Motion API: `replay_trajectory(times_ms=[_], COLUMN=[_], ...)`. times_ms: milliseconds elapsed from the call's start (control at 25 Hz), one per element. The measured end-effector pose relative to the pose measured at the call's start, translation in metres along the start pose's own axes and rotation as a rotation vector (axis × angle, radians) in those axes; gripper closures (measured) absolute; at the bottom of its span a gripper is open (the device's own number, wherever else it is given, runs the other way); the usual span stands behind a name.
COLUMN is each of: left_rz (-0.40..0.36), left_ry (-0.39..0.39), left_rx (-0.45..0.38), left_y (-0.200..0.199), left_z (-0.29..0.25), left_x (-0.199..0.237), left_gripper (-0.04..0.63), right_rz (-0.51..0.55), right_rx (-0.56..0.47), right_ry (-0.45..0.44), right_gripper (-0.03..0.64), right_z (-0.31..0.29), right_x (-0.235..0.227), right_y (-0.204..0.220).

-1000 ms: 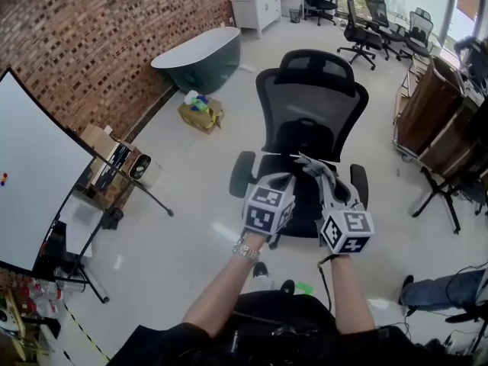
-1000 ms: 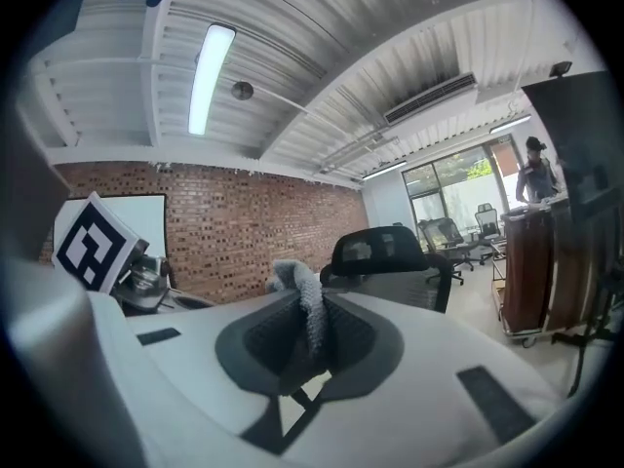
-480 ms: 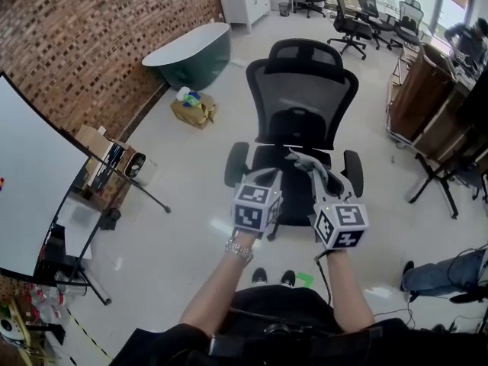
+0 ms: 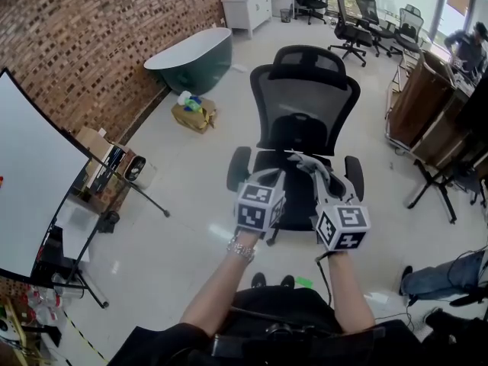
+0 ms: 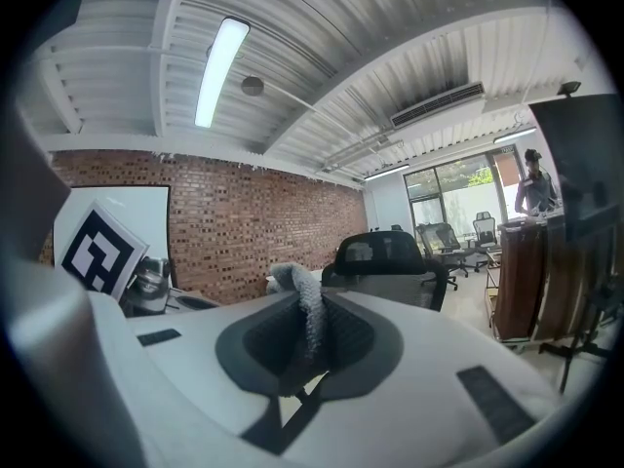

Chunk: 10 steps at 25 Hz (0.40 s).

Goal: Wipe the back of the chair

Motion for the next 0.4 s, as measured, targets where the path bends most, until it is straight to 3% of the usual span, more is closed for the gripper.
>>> replay_trajectory(times_ms=[400], left_rz=[0.001], left_ry=[-0.044], left_rx=[0.047], left_y=[0.006], left_z=[0.005], left_x=[0.012], left_gripper=[0.592], right_rz=[0.008], right_rx=[0.017], right_ry=[-0.008], right_gripper=[0.577], right_z=[-0.004], right_x=[0.011], right_y=[0.002])
Point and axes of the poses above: the fingertips, and each gripper's own axes: z backward along the fingers, x to its left, y out of its underside, the point moved 7 cm from there along z, backward along the fingers, and after that the axes turned 11 degrees about y, right-handed, at the moved point
